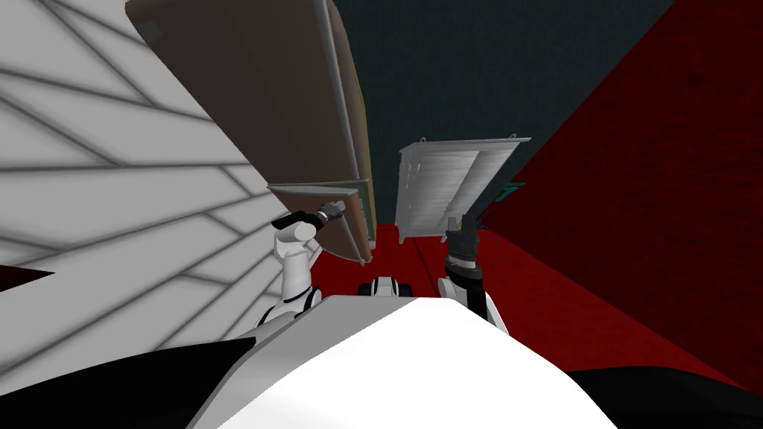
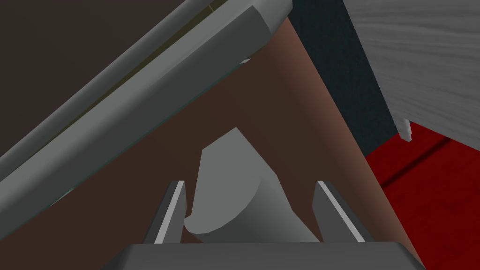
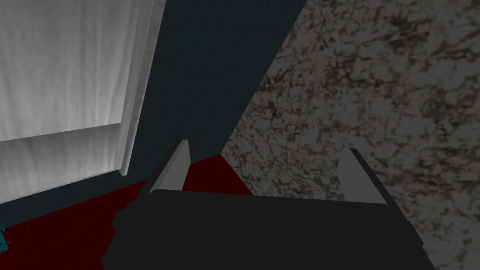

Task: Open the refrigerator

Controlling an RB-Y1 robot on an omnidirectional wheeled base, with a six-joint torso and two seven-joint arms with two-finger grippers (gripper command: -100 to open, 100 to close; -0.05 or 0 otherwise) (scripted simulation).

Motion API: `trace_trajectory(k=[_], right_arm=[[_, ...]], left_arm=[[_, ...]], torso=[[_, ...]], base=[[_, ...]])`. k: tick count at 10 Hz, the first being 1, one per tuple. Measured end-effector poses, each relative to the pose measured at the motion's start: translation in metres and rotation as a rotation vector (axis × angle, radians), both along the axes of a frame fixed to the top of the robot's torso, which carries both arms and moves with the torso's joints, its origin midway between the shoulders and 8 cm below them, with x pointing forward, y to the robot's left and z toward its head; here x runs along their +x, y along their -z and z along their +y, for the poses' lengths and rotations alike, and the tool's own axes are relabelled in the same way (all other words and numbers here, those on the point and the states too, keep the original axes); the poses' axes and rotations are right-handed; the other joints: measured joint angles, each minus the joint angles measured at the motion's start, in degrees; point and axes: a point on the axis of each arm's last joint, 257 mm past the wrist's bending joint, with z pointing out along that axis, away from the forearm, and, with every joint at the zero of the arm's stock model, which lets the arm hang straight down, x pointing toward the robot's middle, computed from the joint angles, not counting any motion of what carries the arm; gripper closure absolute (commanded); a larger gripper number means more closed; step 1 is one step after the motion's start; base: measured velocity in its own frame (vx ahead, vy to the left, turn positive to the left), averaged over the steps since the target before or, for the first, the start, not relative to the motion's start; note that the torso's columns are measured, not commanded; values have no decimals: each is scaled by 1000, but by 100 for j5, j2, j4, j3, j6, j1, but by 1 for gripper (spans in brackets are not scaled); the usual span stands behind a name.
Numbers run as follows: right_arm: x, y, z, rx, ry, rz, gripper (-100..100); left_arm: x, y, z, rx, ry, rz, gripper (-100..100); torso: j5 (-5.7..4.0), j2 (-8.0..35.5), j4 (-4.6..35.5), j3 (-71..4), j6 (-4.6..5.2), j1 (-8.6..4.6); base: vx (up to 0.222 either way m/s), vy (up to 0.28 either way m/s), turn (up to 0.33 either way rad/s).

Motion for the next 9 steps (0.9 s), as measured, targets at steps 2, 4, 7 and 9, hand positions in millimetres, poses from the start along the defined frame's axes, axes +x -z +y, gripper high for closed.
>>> trace_trajectory(k=[2, 4, 7, 9], right_arm=[[0, 0, 0, 0, 0, 0, 0], [0, 0, 0, 0, 0, 0, 0], [0, 0, 0, 0, 0, 0, 0], [0, 0, 0, 0, 0, 0, 0]], left_arm=[[-5, 4, -17, 2, 39, 7, 100], [-10, 5, -32, -2, 83, 7, 100], [-21, 4, -59, -2, 160, 12, 100], [-26, 7, -74, -2, 200, 17, 100]], torso=[[-25, -74, -18, -44, 6, -95], [-10, -50, -32, -31, 28, -50], [5, -32, -18, -23, 2, -6], [2, -57, -20, -40, -4, -8]], base=[[-143, 143, -37], [-148, 248, -69], [-163, 254, -43], [-145, 207, -30]])
